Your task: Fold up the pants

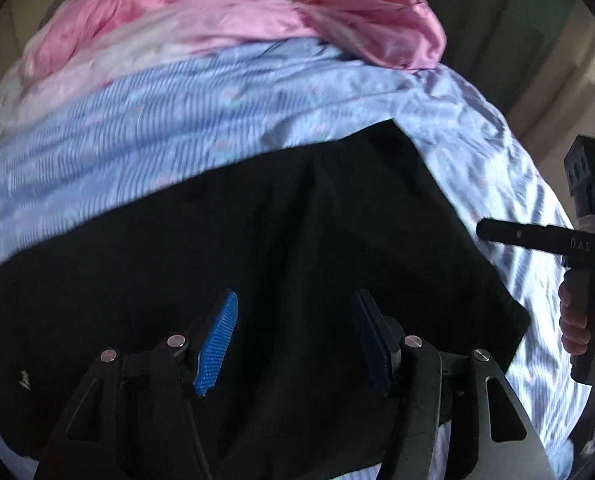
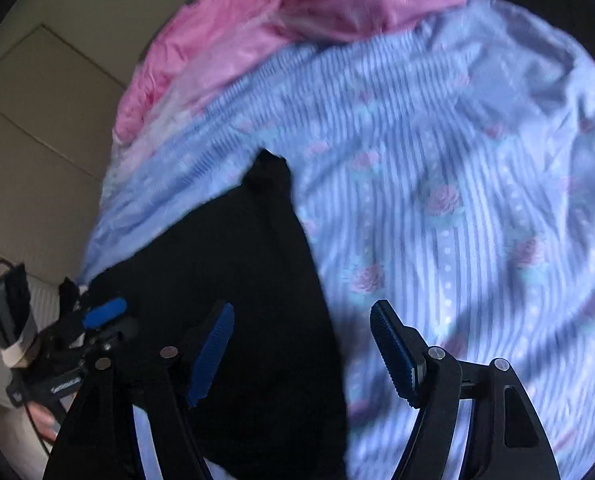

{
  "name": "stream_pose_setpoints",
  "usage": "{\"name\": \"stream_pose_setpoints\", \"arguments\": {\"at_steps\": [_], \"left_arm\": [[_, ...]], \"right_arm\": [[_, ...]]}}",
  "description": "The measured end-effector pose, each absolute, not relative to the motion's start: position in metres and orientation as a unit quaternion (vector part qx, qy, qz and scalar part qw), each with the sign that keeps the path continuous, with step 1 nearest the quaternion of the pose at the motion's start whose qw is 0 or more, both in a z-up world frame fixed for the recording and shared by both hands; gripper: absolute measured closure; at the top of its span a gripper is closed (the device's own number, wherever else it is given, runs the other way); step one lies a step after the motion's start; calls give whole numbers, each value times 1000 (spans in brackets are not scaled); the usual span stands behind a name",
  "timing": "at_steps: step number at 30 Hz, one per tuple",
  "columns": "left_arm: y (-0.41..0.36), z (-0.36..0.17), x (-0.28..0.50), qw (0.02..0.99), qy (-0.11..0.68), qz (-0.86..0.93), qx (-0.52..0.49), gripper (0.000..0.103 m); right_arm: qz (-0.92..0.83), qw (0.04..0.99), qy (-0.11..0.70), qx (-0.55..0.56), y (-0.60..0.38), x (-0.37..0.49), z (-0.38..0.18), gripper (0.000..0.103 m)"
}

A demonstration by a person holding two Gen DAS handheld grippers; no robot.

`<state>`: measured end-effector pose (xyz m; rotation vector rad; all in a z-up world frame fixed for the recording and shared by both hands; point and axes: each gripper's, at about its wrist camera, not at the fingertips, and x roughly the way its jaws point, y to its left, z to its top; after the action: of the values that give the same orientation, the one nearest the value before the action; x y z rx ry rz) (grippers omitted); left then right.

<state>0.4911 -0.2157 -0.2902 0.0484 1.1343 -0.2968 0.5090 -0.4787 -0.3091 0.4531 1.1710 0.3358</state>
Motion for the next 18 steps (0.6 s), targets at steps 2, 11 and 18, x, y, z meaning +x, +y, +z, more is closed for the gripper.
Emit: {"name": "stream_pose_setpoints", "arguments": {"at_steps": [2, 11, 18], "left_arm": [[-215, -299, 492, 833, 537, -134, 18, 45], [-216, -325, 492, 829, 545, -120, 34, 45], [-214, -338, 496, 829, 546, -118, 24, 45]], "right_arm": [[177, 780, 554, 231, -479, 510, -324, 32], [252, 750, 539, 290, -481, 498, -348, 37], [284, 720, 529, 350, -478, 517, -360, 37]]}}
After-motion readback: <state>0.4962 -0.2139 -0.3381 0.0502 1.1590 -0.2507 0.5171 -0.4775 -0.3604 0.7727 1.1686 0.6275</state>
